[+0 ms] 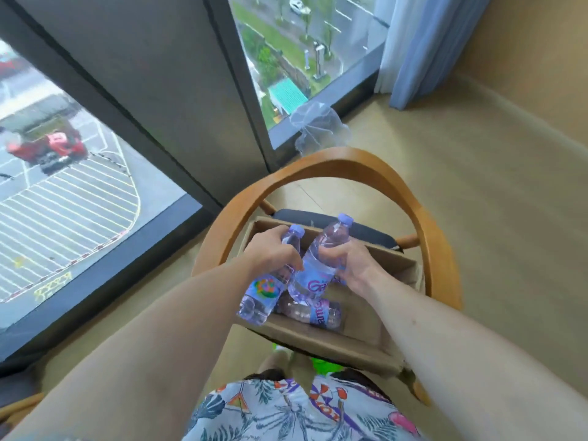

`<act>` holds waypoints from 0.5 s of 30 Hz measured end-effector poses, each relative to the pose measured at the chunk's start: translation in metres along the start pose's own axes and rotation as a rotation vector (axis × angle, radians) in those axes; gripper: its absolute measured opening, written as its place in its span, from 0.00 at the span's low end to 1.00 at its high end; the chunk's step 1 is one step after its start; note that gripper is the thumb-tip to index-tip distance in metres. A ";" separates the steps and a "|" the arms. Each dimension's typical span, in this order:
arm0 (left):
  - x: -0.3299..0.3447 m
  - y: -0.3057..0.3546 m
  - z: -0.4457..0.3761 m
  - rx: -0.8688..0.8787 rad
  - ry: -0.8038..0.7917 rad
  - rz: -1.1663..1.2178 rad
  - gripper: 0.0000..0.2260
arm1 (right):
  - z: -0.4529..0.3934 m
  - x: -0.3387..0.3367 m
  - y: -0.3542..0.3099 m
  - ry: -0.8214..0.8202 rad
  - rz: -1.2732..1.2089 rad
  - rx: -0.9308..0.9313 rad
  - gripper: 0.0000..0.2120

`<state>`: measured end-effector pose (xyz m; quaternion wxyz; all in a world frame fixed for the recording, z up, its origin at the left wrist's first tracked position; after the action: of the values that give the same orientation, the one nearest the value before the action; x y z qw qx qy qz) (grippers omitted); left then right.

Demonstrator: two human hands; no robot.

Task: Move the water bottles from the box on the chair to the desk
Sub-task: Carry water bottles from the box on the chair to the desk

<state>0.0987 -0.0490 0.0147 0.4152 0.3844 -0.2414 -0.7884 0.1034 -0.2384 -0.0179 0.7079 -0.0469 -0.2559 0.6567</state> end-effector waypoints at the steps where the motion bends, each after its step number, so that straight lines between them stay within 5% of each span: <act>1: -0.005 0.003 0.011 0.008 0.031 0.010 0.24 | 0.005 0.009 -0.007 -0.028 0.026 -0.007 0.10; 6: -0.046 0.007 0.071 -0.010 0.232 0.082 0.21 | 0.020 0.070 -0.029 -0.137 0.094 0.015 0.09; 12: -0.100 -0.027 0.169 -0.071 0.555 0.251 0.20 | 0.050 0.172 0.005 -0.310 0.260 0.093 0.29; 15: -0.119 -0.054 0.234 -0.097 0.686 0.311 0.25 | 0.072 0.228 0.033 -0.431 0.366 0.124 0.18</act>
<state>-0.0730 0.0948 0.1626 0.6045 0.5644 -0.1062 -0.5520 0.0441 -0.0356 0.0996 0.5085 0.0919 -0.3471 0.7826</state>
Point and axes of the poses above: each hand's wrist, its own z-axis away from the middle knuckle, its own x-axis out of the palm, y = z × x, the point moved 3 cm from there along -z, towards the middle knuckle, and after that the axes turned 13 degrees about x, right-handed, at the moved point
